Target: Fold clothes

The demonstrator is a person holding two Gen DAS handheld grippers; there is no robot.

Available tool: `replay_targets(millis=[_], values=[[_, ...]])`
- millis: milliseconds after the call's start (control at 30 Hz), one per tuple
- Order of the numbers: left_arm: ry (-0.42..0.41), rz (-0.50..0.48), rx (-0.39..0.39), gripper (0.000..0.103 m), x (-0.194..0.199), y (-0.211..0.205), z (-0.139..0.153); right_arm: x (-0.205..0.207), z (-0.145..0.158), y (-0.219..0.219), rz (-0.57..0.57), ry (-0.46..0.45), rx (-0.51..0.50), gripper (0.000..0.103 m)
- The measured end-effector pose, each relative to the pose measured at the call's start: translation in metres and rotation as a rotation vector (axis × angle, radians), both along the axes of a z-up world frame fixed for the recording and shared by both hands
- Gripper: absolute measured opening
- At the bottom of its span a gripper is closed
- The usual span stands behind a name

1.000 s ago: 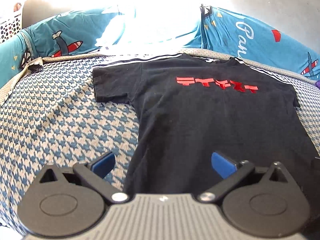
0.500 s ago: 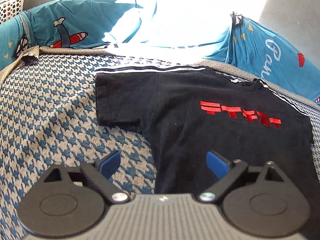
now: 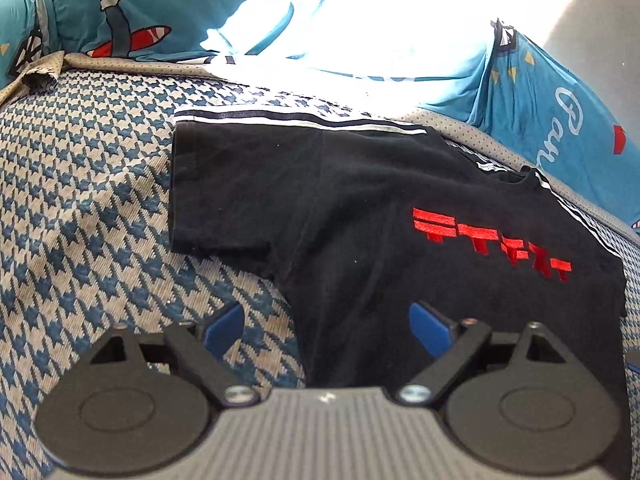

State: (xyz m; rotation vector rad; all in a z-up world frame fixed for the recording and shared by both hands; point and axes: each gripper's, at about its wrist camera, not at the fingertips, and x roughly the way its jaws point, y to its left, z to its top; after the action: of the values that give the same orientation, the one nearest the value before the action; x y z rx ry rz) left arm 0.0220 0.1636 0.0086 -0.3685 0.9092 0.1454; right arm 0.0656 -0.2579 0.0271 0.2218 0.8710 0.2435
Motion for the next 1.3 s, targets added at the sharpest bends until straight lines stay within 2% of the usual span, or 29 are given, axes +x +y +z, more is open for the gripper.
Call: replay_targets(millis=[200, 500, 600, 667, 867, 1033, 1233, 1300], values=[[0.003, -0.007, -0.047, 0.071, 0.007, 0.006, -0.004, 0.008, -0.006, 0.000, -0.010, 0.018, 0.006, 0.042], [-0.008, -0.025, -0.056, 0.048, 0.011, 0.000, -0.005, 0.017, -0.011, 0.005, -0.015, 0.027, -0.006, 0.042], [-0.009, -0.019, -0.012, 0.030, 0.011, -0.003, -0.006, 0.019, -0.012, 0.006, -0.017, 0.023, -0.008, 0.042], [-0.003, -0.019, 0.034, 0.023, 0.012, -0.006, -0.006, 0.020, -0.013, 0.008, -0.017, 0.020, -0.011, 0.042], [-0.003, 0.007, 0.075, 0.014, 0.011, -0.005, -0.007, 0.024, -0.013, 0.009, -0.027, 0.017, -0.001, 0.041], [-0.005, 0.027, 0.162, 0.014, 0.010, -0.010, -0.005, 0.027, -0.014, 0.009, -0.036, 0.012, -0.001, 0.033], [-0.004, 0.047, 0.221, 0.014, 0.011, -0.010, -0.003, 0.029, -0.015, 0.012, -0.023, 0.000, -0.002, 0.029], [-0.001, 0.050, 0.269, 0.014, 0.011, -0.011, -0.003, 0.030, -0.016, 0.014, -0.016, -0.005, -0.010, 0.029]])
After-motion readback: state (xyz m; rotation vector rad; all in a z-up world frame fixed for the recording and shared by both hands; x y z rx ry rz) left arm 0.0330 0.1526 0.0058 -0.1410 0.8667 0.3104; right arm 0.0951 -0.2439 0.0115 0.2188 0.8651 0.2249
